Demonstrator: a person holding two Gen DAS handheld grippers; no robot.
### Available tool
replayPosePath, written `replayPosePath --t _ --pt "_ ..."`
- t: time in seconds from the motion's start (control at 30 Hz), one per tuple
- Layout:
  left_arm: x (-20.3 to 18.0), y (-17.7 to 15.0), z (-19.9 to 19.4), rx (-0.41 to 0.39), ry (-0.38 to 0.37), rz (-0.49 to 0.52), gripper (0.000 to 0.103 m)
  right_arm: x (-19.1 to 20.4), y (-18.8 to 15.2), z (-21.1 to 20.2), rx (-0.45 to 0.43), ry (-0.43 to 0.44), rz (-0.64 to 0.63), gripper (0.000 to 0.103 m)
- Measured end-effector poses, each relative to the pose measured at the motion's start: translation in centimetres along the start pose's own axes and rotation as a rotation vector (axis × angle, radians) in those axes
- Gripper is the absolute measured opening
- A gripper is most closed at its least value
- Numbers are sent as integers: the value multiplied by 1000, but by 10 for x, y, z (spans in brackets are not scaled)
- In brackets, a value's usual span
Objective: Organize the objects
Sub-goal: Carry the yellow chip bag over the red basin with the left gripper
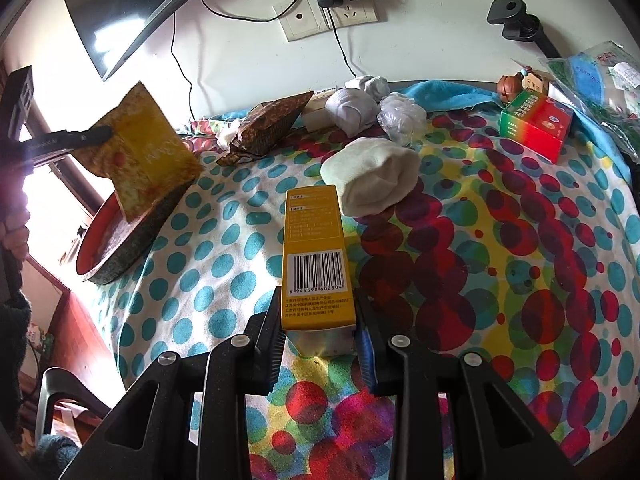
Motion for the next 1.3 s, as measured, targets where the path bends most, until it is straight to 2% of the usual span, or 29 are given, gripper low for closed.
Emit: replayPosePath --t 0.3,0.43,0.83,1.03,1.17,1.3 --pt "54 24 -38 -70 101 -31 4 0 2 2 5 -1 -4 29" --pt "81 28 -42 -66 136 -62 4 1 2 2 5 -2 0 29" --pt "177 8 -9 26 231 -176 4 3 3 4 10 -10 1 29" --pt "205 -9 5 60 277 -206 4 5 4 6 13 -17 1 29" --pt "218 -14 7 52 285 -231 4 7 4 7 14 -18 4 29" --pt "223 -17 7 43 328 -217 7 7 4 8 15 -21 2 29"
Point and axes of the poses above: each gripper's, at about its wrist camera, not at the fingertips, and z roughly the way its jaws point, x to its left, y to its top, the point moved 8 cm from there along z, roughly the way its jaws point, and after that the axes turned 6 degrees about -y, right-handed, at the moved point
